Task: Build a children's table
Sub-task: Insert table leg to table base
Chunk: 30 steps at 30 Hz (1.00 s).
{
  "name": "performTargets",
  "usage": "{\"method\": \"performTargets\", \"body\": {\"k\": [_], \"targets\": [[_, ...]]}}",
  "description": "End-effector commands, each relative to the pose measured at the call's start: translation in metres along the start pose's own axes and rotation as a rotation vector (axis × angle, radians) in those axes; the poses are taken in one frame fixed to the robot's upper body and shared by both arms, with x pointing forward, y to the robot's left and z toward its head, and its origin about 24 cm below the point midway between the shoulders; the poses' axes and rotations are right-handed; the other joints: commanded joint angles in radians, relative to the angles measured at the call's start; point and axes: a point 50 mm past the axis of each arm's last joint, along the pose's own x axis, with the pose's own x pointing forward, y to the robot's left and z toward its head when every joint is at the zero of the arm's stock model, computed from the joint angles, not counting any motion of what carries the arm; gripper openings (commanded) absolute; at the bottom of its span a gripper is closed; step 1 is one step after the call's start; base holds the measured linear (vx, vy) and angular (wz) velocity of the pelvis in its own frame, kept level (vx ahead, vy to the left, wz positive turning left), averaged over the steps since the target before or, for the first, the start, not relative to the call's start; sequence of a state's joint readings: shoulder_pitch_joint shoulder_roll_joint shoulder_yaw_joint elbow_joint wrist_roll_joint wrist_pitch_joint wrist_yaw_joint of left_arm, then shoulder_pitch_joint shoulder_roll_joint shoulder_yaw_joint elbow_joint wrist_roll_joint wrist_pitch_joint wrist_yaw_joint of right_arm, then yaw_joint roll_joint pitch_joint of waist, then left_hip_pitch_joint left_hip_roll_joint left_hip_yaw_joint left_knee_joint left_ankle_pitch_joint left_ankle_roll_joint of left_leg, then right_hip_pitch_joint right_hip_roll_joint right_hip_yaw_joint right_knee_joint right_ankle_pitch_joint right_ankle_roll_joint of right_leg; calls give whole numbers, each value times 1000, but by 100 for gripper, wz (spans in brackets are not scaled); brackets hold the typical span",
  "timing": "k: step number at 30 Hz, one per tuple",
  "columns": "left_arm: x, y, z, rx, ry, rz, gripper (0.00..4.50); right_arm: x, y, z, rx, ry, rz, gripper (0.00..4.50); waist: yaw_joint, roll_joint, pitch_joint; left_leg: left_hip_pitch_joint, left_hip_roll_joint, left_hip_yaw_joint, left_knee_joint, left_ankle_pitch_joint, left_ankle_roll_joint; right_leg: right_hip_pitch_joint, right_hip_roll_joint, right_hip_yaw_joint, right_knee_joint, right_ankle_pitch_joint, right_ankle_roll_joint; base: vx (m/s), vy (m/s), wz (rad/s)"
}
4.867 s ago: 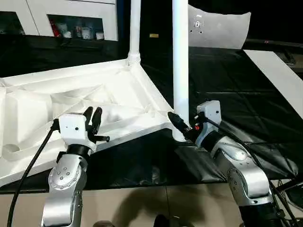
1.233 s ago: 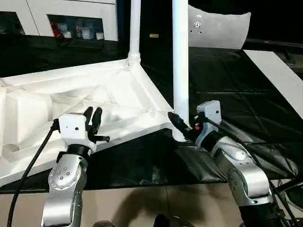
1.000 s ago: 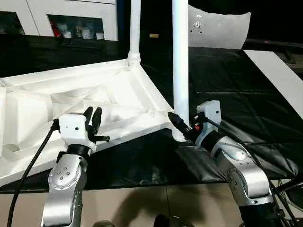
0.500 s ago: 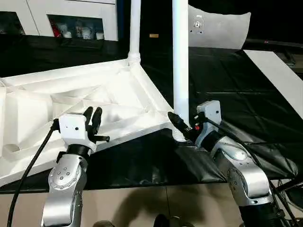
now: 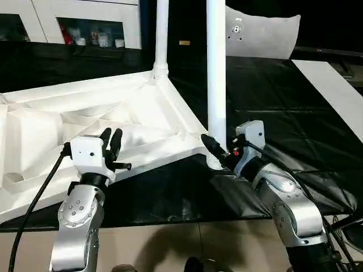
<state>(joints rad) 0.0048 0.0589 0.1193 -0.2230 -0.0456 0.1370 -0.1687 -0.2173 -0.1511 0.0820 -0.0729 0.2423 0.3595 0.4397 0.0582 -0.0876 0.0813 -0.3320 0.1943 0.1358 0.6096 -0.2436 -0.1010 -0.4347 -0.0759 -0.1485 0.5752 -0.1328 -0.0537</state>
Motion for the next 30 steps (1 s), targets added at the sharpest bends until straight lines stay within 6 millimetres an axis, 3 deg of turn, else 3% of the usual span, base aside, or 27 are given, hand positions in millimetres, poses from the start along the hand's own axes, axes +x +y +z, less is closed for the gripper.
{"method": "performTargets", "body": {"k": [1,30], "targets": [[0,-3,4,-2,-19,-8,101,-2,-6,3,-7,-9,-21,188,4,9,-68,-23,27,3,-71,-38,98,83,-62,63,-72,-351,2,0,0,0],[0,-3,4,-2,-19,-8,101,-2,-6,3,-7,-9,-21,188,4,9,-68,-23,28,3,-71,-39,97,82,-62,64,-71,-345,-3,0,0,0]]}}
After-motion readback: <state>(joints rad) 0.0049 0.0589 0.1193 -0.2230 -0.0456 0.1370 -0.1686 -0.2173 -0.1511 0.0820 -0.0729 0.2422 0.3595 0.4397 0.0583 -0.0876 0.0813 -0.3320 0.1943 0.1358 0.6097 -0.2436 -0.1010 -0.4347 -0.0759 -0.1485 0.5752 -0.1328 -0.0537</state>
